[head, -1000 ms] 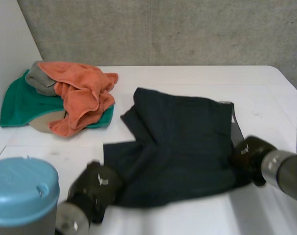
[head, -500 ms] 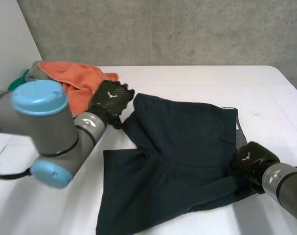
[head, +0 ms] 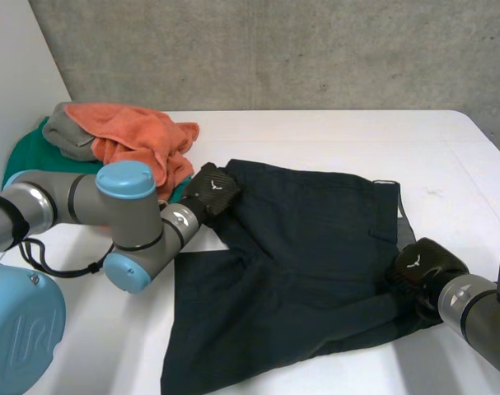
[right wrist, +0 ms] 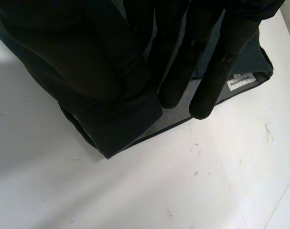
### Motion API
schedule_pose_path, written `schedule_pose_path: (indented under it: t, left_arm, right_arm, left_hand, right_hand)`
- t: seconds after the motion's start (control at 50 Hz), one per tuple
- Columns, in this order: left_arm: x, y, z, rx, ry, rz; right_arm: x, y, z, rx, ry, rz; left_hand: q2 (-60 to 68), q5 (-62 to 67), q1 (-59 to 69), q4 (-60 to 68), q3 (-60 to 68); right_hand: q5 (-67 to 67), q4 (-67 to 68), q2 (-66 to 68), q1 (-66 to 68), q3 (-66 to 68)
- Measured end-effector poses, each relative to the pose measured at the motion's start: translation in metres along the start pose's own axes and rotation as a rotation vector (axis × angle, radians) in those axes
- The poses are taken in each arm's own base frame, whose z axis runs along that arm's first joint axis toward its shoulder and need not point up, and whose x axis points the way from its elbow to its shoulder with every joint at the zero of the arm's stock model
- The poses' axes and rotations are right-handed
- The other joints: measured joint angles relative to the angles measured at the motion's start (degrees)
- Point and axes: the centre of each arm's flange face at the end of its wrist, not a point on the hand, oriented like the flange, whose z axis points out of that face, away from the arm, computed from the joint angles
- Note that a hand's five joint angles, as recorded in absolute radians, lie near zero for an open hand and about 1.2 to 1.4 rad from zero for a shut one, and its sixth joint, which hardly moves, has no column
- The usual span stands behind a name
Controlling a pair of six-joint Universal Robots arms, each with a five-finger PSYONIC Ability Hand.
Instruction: Fold the laundry.
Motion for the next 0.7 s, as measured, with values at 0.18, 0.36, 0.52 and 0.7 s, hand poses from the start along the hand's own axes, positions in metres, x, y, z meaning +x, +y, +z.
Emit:
schedule_pose_path:
  t: [0.18, 0.36, 0.52, 0.7]
  left_arm:
    - [-0.017, -0.008, -0.011, -0.036, -0.077, -0.016]
    - [-0.024, -0.014, -0.025, -0.05, -0.09, -0.047]
    - [-0.017, -0.005, -0.02, -0.053, -0.065, -0.055]
    - [-0.006, 0.006, -0.006, -0.038, -0.029, -0.056]
  right_arm:
    - [-0.001, 0.004, 0.004, -0.015, -0.009, 0.006]
    - [-0.002, 0.005, 0.005, -0.015, -0.009, 0.005]
    - [-0.006, 0.007, 0.009, -0.024, -0.022, 0.006]
    - [-0.008, 0.01, 0.012, -0.034, -0.034, 0.007]
  left_hand:
    - [0.8, 0.9, 0.6, 0.9, 1.0]
    - [0.9, 0.9, 0.8, 0.9, 1.0]
    - [0.9, 0.9, 0.7, 0.8, 0.9]
    - [2.2, 2.3, 2.2, 2.1, 2.2]
  right_hand:
    - [0.0, 0.0, 0.0, 0.0, 0.0]
    - [0.0, 0.0, 0.0, 0.0, 0.0]
    - [0.0, 0.0, 0.0, 0.0, 0.0]
    - [0.0, 0.0, 0.0, 0.0, 0.0]
